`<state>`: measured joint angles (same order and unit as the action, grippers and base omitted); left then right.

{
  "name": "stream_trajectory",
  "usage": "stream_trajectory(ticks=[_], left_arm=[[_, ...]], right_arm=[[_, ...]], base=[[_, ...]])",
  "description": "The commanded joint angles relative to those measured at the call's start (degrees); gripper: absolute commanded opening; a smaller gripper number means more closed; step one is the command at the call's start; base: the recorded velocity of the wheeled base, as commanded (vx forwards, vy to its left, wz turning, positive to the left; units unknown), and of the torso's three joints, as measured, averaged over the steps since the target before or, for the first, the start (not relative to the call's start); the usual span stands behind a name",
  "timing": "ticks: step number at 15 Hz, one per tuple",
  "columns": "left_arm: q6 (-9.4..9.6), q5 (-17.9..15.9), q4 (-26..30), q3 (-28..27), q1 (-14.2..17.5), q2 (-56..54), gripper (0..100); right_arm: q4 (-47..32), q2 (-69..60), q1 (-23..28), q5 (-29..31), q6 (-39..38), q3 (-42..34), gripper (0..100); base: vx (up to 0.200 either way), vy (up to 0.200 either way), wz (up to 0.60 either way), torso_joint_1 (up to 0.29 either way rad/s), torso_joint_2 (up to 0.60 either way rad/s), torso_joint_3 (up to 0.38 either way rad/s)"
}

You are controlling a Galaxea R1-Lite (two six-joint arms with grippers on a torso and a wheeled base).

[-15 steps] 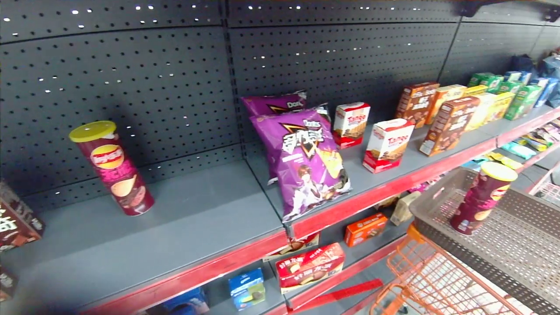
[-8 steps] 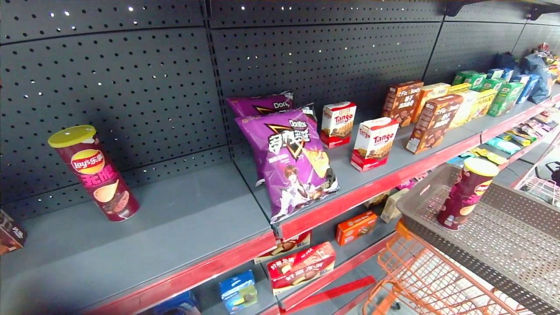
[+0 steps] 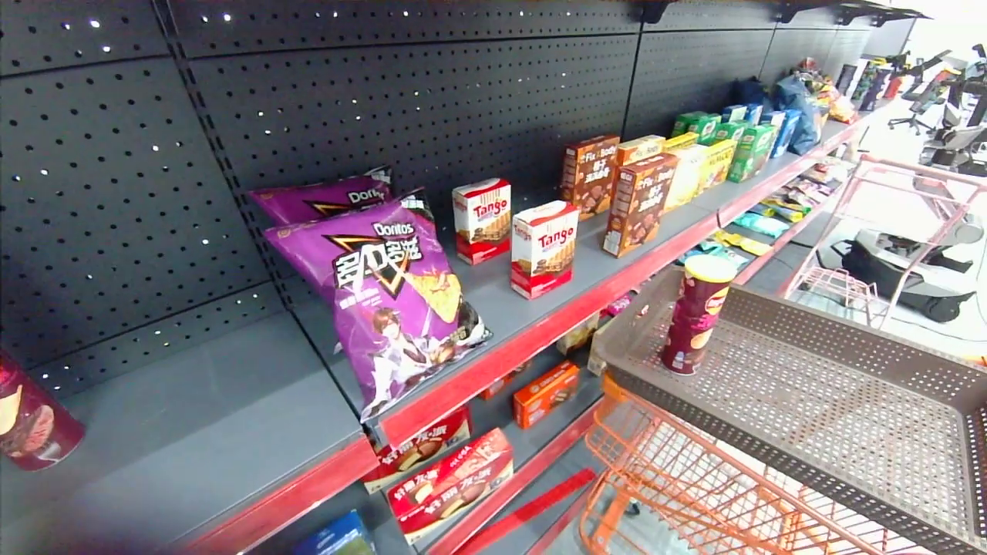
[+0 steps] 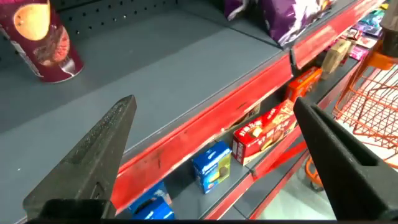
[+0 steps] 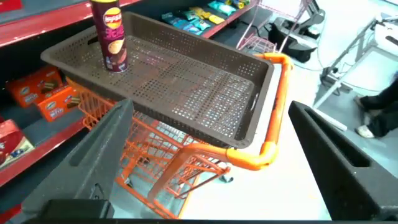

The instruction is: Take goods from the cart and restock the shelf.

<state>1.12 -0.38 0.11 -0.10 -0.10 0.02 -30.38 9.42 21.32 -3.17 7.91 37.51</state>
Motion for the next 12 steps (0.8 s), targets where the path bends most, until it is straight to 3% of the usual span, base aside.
stream_trajectory(ticks=[1, 8, 12], left_arm=[[0.02, 0.0, 0.0, 0.0, 0.0, 0.0, 100], [-0.15, 0.0, 0.0, 0.0, -0.1, 0.0, 100], [-0.33, 0.2, 0.0, 0.0, 0.0, 0.0, 100]], right_arm=[[0.0, 0.1, -0.2, 0.0, 0.1, 0.0, 100], [0.0, 0.1, -0.3, 0.0, 0.0, 0.0, 100], [0.0, 0.1, -0.7, 0.0, 0.0, -0.2, 100]], base=[[0.0, -0.2, 0.0, -0.002, 0.0, 0.007], [0.0, -0.2, 0.0, 0.001, 0.0, 0.001], [0.0, 0.0, 0.0, 0.0, 0.0, 0.0]])
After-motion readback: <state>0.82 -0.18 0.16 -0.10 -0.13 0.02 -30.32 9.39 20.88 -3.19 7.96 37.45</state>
